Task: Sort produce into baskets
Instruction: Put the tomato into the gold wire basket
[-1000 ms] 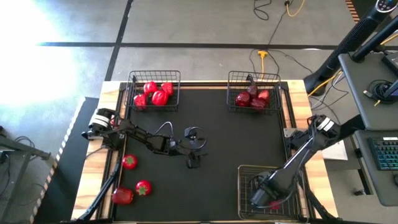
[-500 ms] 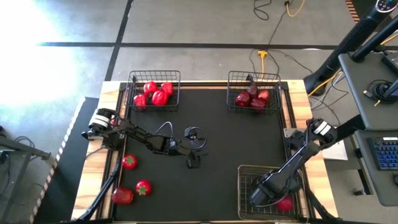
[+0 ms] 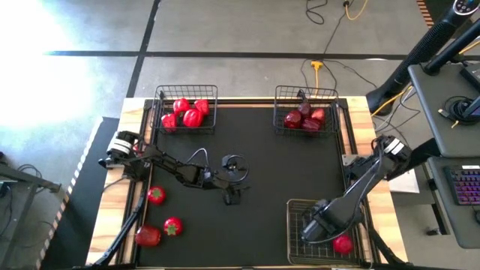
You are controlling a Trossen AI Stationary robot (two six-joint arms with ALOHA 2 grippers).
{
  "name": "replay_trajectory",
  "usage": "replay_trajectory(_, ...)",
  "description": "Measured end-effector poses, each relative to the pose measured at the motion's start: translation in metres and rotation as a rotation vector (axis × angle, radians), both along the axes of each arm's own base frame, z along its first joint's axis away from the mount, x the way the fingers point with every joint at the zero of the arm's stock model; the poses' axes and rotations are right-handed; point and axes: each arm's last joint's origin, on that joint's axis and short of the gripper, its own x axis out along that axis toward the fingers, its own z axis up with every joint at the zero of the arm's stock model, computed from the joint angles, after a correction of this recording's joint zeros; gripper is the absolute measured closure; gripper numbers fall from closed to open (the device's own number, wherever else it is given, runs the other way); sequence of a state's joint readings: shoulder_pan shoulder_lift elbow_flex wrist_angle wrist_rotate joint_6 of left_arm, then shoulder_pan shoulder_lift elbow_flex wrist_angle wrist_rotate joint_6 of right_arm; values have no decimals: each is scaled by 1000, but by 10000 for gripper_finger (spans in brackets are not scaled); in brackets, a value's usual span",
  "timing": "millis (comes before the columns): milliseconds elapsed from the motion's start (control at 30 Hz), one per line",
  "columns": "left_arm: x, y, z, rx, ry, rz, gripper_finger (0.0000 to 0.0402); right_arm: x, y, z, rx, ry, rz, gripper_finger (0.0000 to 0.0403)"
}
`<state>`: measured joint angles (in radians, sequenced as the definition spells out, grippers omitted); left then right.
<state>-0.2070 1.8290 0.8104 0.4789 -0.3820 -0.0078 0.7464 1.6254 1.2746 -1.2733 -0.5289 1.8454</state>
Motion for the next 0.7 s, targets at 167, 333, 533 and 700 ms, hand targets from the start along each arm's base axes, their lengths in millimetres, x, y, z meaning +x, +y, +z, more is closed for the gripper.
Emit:
replay_trajectory(167, 0, -3, 1, 5, -15, -11, 88, 16, -9, 44, -145, -317, -34, 35)
replay_trajectory(333, -3, -17, 2, 24, -13, -65, 88, 38, -26, 81, -340, -692, 77, 35)
replay_trajectory(533, -19, -47, 22, -19, -31, -140, 88, 70, -51, 97, -635, -959, 451, 35)
replay_trajectory(700, -48, -69, 39, -115, 11, -170, 88, 103, -75, 77, -681, -956, 746, 35)
